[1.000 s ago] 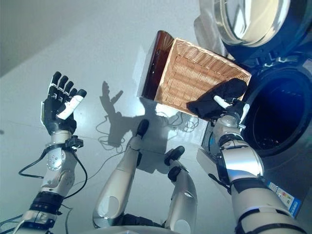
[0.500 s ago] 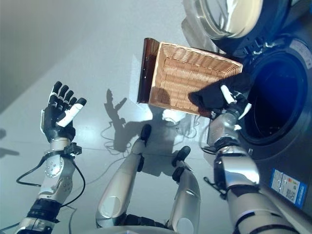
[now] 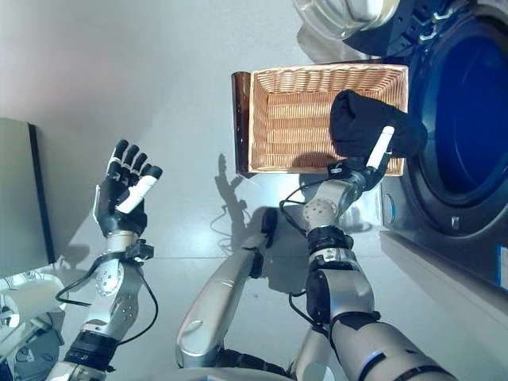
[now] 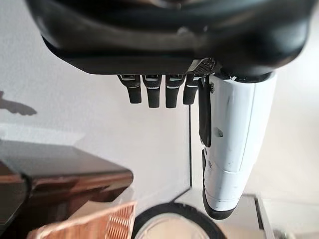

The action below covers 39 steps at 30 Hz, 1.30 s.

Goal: Pick up the clothes and place them into the washing machine

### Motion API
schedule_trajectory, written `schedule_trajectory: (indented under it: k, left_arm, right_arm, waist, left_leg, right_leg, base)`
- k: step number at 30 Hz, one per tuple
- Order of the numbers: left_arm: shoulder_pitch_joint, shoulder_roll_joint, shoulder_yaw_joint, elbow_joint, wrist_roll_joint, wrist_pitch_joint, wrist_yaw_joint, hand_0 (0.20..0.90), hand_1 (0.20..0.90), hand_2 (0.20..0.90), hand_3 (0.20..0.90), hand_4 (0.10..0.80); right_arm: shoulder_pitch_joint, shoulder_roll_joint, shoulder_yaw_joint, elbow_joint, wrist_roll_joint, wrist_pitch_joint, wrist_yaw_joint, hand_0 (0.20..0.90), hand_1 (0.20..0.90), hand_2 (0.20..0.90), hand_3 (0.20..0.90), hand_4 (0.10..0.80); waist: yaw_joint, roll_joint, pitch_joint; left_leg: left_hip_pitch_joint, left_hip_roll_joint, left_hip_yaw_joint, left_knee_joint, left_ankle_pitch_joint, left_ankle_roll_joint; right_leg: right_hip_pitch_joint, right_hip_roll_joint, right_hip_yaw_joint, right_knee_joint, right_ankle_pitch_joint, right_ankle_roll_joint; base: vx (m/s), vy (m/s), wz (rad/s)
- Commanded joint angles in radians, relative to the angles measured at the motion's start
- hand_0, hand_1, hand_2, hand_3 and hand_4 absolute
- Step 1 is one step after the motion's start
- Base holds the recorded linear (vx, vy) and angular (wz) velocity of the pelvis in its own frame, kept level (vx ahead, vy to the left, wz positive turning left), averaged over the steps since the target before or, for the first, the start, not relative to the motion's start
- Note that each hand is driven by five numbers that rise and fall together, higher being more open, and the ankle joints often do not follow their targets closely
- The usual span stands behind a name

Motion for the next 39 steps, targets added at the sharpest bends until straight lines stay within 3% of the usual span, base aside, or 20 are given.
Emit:
schedule_trajectory:
  k: [1,7,10,14,15,16,17,18,21,32,36,38,39]
  left_arm:
    - [0.065,0.030,0.034,-0.133,0.007,-0.089,0.002,0.900,0.900,0.900,0.900,0.800]
    - [0.110,0.038,0.030,-0.151,0.000,-0.086,-0.001,0.900,0.900,0.900,0.900,0.800]
    - [0.131,0.041,0.038,-0.153,-0.002,-0.090,-0.005,0.900,0.900,0.900,0.900,0.800]
    - [0.161,0.094,0.051,-0.150,-0.003,-0.105,-0.023,0.900,0.900,0.900,0.900,0.800]
    - [0.155,0.090,0.047,-0.151,-0.005,-0.106,-0.025,0.900,0.900,0.900,0.900,0.800]
    - [0.153,0.104,0.050,-0.151,-0.006,-0.109,-0.026,0.900,0.900,0.900,0.900,0.800]
    - [0.163,0.116,0.061,-0.156,-0.010,-0.113,-0.022,0.900,0.900,0.900,0.900,0.800]
    - [0.161,0.111,0.058,-0.159,-0.011,-0.112,-0.022,0.900,0.900,0.900,0.900,0.800]
    - [0.165,0.097,0.058,-0.162,-0.014,-0.107,-0.018,0.900,0.900,0.900,0.900,0.800]
    - [0.172,0.030,0.089,-0.151,-0.038,-0.105,-0.006,0.900,0.900,0.900,0.900,0.800]
    - [0.182,0.041,0.099,-0.146,-0.031,-0.107,0.003,0.900,0.900,0.900,0.900,0.800]
    - [0.194,0.050,0.113,-0.149,-0.026,-0.107,0.012,0.900,0.900,0.900,0.900,0.800]
    - [0.190,0.055,0.128,-0.149,-0.028,-0.100,0.017,0.900,0.900,0.900,0.900,0.800]
  right_arm:
    - [-0.020,-0.017,0.008,-0.161,-0.055,-0.112,0.053,0.200,0.200,0.200,0.200,0.300]
    - [-0.033,-0.023,0.003,-0.178,-0.090,-0.129,0.012,0.200,0.200,0.200,0.200,0.300]
    - [-0.055,-0.080,-0.027,-0.158,-0.114,-0.126,-0.021,0.200,0.200,0.200,0.200,0.300]
    - [-0.252,-0.410,-0.029,-0.014,-0.186,-0.085,-0.128,0.200,0.200,0.200,0.200,0.300]
    - [-0.270,-0.428,-0.024,0.005,-0.182,-0.081,-0.128,0.200,0.200,0.200,0.200,0.300]
    - [-0.327,-0.519,0.028,0.064,-0.187,-0.054,-0.137,0.321,0.321,0.321,0.321,0.386]
    - [-0.417,-0.665,0.103,0.106,-0.198,-0.028,-0.160,0.453,0.453,0.453,0.453,0.480]
    - [-0.430,-0.676,0.113,0.118,-0.193,-0.025,-0.159,0.900,0.900,0.900,0.900,0.800]
    - [-0.500,-0.789,0.218,0.160,-0.235,0.024,-0.174,0.900,0.900,0.900,0.900,0.800]
    - [-0.439,-0.745,0.263,0.247,-0.342,0.124,-0.181,0.900,0.900,0.900,0.900,0.800]
    - [-0.446,-0.764,0.348,0.370,-0.550,0.265,-0.261,0.900,0.900,0.900,0.900,0.800]
    - [-0.513,-0.793,0.490,0.466,-0.778,0.415,-0.295,0.900,0.900,0.900,0.900,0.800]
    - [-0.569,-0.822,0.643,0.531,-0.992,0.546,-0.320,0.900,0.900,0.900,0.900,0.800]
  waist:
    - [-0.015,0.050,-0.063]
    - [-0.025,0.076,-0.072]
    - [-0.029,0.093,-0.091]
    - [-0.004,0.114,-0.134]
    - [0.000,0.119,-0.133]
    - [0.012,0.123,-0.144]
    - [0.028,0.124,-0.170]
    - [0.030,0.128,-0.171]
    - [0.030,0.135,-0.204]
    - [-0.013,0.158,-0.198]
    - [-0.021,0.147,-0.183]
    - [-0.023,0.136,-0.175]
    - [-0.027,0.127,-0.171]
  left_leg:
    - [-0.092,-0.033,-0.056,0.170,-0.133,-0.018]
    - [-0.109,-0.028,-0.071,0.238,-0.170,-0.005]
    - [-0.094,-0.024,-0.068,0.222,-0.173,-0.004]
    - [-0.073,-0.025,-0.063,0.171,-0.154,-0.013]
    - [-0.073,-0.026,-0.062,0.165,-0.151,-0.013]
    - [-0.067,-0.028,-0.060,0.143,-0.142,-0.018]
    - [-0.053,-0.028,-0.055,0.090,-0.118,-0.031]
    - [-0.052,-0.030,-0.054,0.080,-0.113,-0.032]
    - [-0.022,-0.031,-0.047,0.009,-0.079,-0.047]
    - [0.043,-0.031,-0.024,-0.094,-0.042,-0.065]
    - [0.051,-0.029,-0.025,-0.106,-0.030,-0.072]
    - [0.055,-0.028,-0.022,-0.122,-0.020,-0.075]
    - [0.052,-0.027,-0.019,-0.127,-0.012,-0.077]
  right_leg:
    - [0.019,0.043,-0.014,0.033,-0.072,-0.012]
    - [-0.014,0.059,0.010,0.107,-0.114,-0.026]
    - [-0.007,0.055,0.024,0.116,-0.130,-0.030]
    - [0.000,0.044,0.034,0.093,-0.135,-0.029]
    - [-0.002,0.043,0.035,0.090,-0.134,-0.029]
    - [-0.007,0.038,0.037,0.083,-0.130,-0.026]
    - [-0.014,0.024,0.040,0.068,-0.128,-0.019]
    - [-0.016,0.023,0.041,0.065,-0.126,-0.018]
    - [-0.013,0.015,0.048,0.042,-0.121,-0.011]
    - [0.048,0.007,0.036,-0.036,-0.092,-0.008]
    - [0.065,0.009,0.025,-0.054,-0.082,-0.009]
    - [0.069,0.010,0.020,-0.065,-0.072,-0.010]
    - [0.068,0.013,0.018,-0.070,-0.068,-0.011]
  base:
    - [-0.021,-0.031,-0.29]
    - [0.007,-0.015,-0.24]
    - [0.033,0.012,-0.05]
    - [0.005,0.009,-0.11]
    - [-0.001,0.029,0.05]
    - [0.008,0.052,0.07]
    - [0.008,0.050,0.07]
    - [0.018,0.028,0.07]
    - [0.060,0.026,0.22]
    - [0.028,0.011,-0.03]
    - [-0.002,-0.028,0.09]
    - [-0.015,-0.020,0.15]
    - [-0.036,-0.010,0.07]
